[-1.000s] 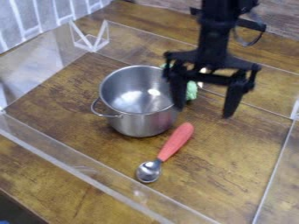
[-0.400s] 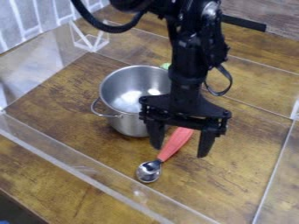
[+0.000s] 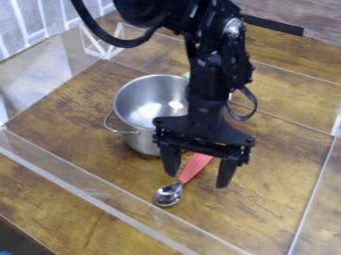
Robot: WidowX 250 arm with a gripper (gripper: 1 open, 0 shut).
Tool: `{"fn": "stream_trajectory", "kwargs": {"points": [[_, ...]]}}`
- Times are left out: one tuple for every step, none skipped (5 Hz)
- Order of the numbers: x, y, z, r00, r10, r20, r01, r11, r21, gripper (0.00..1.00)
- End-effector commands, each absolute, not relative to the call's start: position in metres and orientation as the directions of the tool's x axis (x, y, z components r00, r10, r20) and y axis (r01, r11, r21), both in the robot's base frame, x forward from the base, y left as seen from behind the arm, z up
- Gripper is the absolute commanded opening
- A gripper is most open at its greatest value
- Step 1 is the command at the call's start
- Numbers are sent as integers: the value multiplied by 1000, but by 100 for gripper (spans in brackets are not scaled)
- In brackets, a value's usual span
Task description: Move the pink spoon to the left
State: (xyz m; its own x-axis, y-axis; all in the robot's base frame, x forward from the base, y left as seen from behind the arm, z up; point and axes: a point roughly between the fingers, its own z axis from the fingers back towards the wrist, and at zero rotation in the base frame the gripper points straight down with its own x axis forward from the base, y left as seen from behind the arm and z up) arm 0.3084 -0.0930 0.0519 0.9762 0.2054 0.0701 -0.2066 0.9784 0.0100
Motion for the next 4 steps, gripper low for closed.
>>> {"fn": "stream_trajectory", "kwargs": {"points": [[313, -86, 61, 972, 214, 101, -215, 977, 5, 100], [311, -83, 60, 974, 206, 93, -208, 978, 19, 100], [321, -79, 53, 984, 154, 88, -157, 987, 29, 0], [317, -79, 77, 986, 131, 106, -133, 991, 16, 0]]}}
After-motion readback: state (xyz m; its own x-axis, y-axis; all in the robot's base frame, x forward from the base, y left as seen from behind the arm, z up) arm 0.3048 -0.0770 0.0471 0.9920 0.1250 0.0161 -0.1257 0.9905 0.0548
